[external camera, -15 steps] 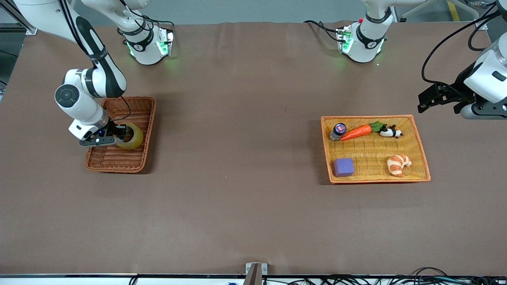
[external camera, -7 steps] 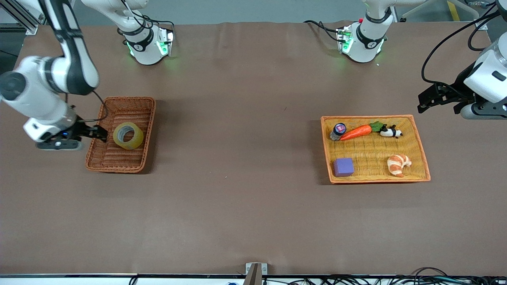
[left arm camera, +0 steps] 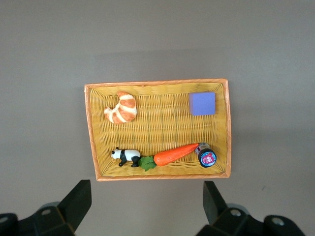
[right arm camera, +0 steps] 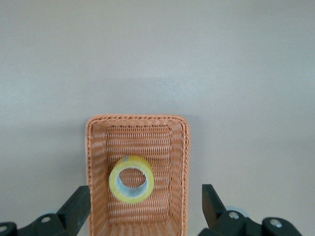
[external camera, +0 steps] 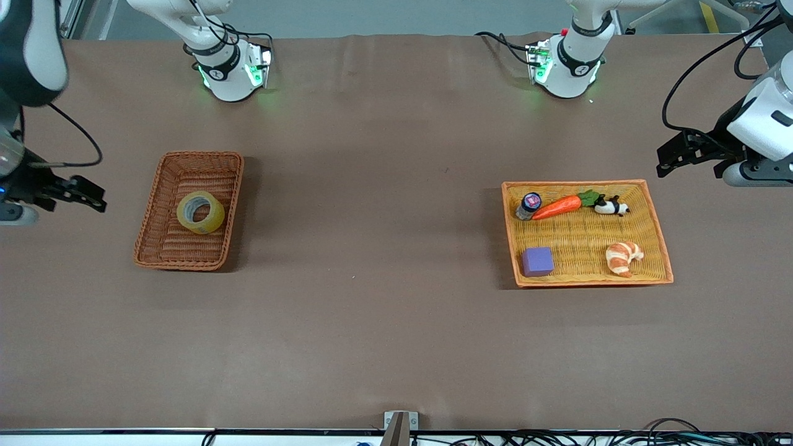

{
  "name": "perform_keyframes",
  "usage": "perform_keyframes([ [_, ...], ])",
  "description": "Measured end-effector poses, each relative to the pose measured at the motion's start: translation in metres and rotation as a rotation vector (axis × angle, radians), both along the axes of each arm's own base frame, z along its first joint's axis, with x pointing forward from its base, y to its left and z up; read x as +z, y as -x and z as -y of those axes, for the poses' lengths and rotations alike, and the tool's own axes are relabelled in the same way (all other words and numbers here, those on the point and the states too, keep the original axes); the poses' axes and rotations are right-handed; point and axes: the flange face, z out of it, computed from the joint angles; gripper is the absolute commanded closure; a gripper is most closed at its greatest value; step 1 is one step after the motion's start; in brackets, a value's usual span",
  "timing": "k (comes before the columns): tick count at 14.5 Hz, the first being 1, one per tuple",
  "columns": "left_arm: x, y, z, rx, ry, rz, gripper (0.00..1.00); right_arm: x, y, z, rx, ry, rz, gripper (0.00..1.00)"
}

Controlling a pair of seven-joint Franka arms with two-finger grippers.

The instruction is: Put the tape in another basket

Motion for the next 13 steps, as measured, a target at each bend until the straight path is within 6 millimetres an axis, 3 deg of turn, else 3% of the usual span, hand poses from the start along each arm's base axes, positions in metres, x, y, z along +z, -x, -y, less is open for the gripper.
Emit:
perform_keyframes([
  [6, 0.005, 0.004, 0.004, -0.009, 0.0, 0.006, 0.0, 0.082, 0.017, -0.03, -0.061, -0.007, -0.057, 0.0],
  [8, 0.008, 0.006, 0.005, -0.019, 0.0, 0.009, 0.0, 0.09, 0.018, -0.029, -0.064, -0.008, -0.044, 0.0],
  [13, 0.01, 0.015, 0.008, -0.028, -0.002, 0.008, 0.0, 0.087, 0.011, -0.03, -0.067, -0.059, -0.024, 0.0],
])
